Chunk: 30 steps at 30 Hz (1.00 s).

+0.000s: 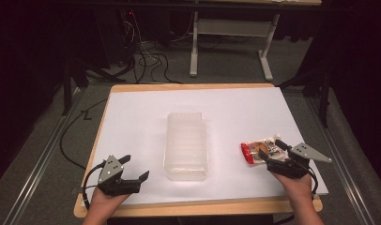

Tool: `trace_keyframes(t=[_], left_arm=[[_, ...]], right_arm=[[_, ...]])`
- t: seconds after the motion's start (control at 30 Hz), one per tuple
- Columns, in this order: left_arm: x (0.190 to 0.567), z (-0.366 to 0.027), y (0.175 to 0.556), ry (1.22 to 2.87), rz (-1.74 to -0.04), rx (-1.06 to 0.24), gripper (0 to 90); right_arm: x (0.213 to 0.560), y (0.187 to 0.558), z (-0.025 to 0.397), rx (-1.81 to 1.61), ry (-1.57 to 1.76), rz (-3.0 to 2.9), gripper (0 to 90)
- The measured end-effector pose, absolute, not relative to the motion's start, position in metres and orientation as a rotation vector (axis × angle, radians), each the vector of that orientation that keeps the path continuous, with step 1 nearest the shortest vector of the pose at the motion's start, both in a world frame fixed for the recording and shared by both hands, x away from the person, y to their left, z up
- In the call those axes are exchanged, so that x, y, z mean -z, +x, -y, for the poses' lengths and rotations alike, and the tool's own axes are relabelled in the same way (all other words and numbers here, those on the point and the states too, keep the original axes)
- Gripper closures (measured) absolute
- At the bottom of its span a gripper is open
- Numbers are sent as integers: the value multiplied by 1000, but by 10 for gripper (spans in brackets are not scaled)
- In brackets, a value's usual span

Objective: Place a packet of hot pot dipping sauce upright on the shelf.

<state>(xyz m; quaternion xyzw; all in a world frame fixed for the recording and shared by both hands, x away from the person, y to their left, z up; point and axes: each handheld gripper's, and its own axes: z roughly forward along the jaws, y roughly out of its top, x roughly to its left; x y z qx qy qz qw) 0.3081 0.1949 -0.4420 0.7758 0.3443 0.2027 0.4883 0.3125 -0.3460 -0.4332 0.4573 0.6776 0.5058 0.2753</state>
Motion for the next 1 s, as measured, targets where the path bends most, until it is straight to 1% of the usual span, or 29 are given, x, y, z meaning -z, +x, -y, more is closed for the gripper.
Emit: trace_keyframes(t=[0.33, 0.5, 0.63, 0.67, 0.87, 1.0], left_arm=[[443, -193, 308, 1898, -837, -480, 123], [442, -194, 309, 1890, -846, -477, 144], [441, -195, 310, 1876, -859, -478, 158], [441, -195, 310, 1876, -859, -478, 160], [440, -195, 309, 1868, -861, -488, 163], [441, -194, 309, 1874, -860, -491, 163]], right_arm=[[432, 312, 346, -1374, 1226, -1836, 178], [433, 313, 348, -1370, 1250, -1840, 199], [434, 315, 355, -1377, 1267, -1845, 250], [434, 315, 355, -1377, 1267, -1845, 250], [439, 322, 371, -1305, 1329, -1826, 256], [447, 329, 389, -1250, 1437, -1791, 237]])
